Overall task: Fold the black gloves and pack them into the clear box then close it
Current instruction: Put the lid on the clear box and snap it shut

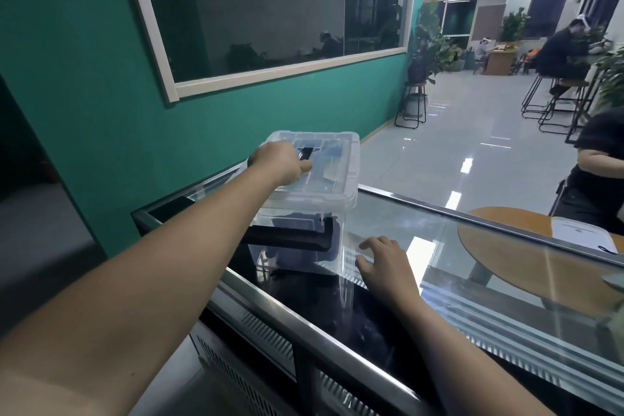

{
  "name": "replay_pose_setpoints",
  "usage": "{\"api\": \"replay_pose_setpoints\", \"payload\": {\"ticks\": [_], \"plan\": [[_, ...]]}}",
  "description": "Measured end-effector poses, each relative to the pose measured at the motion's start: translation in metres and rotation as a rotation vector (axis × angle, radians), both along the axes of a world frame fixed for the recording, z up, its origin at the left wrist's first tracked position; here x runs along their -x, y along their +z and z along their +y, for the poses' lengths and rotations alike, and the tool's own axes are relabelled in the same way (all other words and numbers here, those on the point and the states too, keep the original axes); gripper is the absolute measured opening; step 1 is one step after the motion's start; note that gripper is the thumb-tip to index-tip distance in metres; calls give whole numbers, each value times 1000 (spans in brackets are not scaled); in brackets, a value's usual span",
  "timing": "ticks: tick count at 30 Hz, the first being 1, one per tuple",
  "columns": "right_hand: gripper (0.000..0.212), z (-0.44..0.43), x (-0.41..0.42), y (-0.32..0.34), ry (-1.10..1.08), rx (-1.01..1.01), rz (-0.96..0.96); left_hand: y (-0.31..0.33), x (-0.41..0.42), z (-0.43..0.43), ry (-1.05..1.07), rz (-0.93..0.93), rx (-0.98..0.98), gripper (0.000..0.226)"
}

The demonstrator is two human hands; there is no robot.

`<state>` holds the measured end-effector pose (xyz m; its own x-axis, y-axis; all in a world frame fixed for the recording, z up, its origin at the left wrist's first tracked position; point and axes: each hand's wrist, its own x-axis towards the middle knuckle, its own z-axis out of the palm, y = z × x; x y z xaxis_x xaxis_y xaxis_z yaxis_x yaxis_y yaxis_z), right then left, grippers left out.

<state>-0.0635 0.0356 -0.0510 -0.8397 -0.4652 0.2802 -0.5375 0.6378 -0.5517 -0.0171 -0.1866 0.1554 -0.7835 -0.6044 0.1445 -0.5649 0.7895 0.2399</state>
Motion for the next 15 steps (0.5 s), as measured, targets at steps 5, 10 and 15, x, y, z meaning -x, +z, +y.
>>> {"api": "replay_pose_setpoints", "payload": {"ticks": [5, 10, 15], "plan": [[25, 8, -2, 17, -48, 277, -171, 4, -4, -4, -86, -36, -55, 38], [29, 20, 11, 71, -36, 416, -171, 6, -15, -4, -163, 16, -115, 33], [35, 23, 30, 135, 12, 385, -29, 5, -20, -2, -257, 16, -115, 27]]}}
